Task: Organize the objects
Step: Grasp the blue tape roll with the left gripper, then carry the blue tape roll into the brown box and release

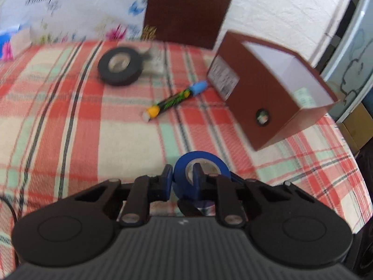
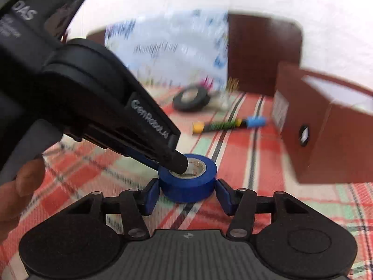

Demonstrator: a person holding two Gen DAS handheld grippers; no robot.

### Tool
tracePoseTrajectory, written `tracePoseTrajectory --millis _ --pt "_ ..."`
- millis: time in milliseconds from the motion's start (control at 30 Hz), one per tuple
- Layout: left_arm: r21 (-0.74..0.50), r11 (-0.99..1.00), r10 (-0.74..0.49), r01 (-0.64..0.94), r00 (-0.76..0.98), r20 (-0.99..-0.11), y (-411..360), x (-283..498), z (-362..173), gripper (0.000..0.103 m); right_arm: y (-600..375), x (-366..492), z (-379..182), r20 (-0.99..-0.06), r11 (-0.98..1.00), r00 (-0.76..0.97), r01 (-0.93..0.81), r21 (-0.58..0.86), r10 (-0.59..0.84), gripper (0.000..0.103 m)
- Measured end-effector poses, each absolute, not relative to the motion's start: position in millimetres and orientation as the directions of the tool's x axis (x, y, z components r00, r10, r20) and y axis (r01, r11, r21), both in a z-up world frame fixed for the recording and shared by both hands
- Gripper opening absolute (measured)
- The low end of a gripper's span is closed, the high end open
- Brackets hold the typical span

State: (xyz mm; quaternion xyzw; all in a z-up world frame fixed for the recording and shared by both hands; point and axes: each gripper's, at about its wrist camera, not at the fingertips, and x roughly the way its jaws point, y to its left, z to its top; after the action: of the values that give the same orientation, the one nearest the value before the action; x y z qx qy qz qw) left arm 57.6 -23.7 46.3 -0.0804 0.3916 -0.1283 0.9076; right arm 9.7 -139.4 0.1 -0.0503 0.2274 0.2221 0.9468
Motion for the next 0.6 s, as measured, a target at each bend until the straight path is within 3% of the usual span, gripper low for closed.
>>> tracePoseTrajectory --millis 233,333,467,500,600 --pt "-0.240 0.913 -0.408 0.329 0.735 -0.542 -67.5 69.9 114.4 0.021 -169.2 -5.9 36.3 -0.180 0.958 0.945 -0.283 -0.033 0.273 0.053" --pt "-0.211 0.899 -0.435 0.383 0.742 -0.509 -98.1 86.4 131.0 0.021 -189.6 5.9 53.5 -0.117 0.976 0.970 -0.216 -0.032 0.211 0.053" --pt "-0.169 0.898 -0.432 0.405 0.747 -0.505 -137.6 112.3 133.2 0.026 -215.1 31.6 62.5 -0.098 0.990 0.986 -0.139 -0.011 0.137 0.053" --pt "-0.150 0.903 -0.419 0.402 0.752 -0.509 -144.9 117.3 130.5 0.033 -220.0 38.7 62.6 -0.101 0.992 0.988 -0.123 -0.007 0.121 0.053" --pt "-0.090 0.925 -0.356 0.369 0.761 -0.543 -155.6 127.3 117.1 0.040 -227.0 67.1 54.0 -0.178 0.997 0.982 -0.071 -0.038 0.063 0.053"
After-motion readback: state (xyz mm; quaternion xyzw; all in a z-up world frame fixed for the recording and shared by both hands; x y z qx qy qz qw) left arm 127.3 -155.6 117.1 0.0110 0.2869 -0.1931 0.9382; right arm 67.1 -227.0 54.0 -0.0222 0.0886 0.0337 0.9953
